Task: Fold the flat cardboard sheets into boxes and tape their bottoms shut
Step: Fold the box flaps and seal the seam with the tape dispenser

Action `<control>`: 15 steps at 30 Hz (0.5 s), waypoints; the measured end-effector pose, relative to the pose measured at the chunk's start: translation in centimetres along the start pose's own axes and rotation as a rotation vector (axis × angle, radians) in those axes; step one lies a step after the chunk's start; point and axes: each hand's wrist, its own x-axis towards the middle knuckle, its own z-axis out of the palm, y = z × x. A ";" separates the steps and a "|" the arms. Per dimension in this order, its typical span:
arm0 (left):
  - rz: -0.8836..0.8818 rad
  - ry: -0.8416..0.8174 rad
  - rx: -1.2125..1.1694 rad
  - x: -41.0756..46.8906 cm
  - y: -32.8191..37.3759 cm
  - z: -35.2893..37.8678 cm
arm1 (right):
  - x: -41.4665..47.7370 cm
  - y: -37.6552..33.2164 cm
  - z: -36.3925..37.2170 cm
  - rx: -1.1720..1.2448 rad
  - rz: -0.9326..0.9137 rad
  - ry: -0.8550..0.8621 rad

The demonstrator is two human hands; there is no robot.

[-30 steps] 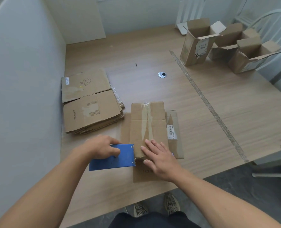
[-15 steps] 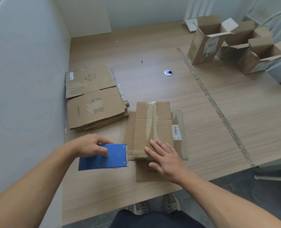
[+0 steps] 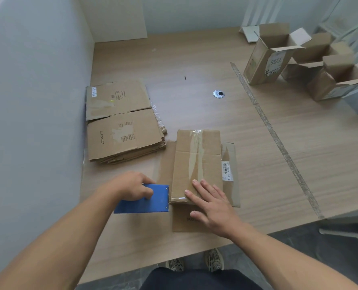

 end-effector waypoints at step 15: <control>-0.149 0.440 0.187 -2.2 1.8 5.4 | 0.2 -0.4 -1.2 0.123 0.007 -0.028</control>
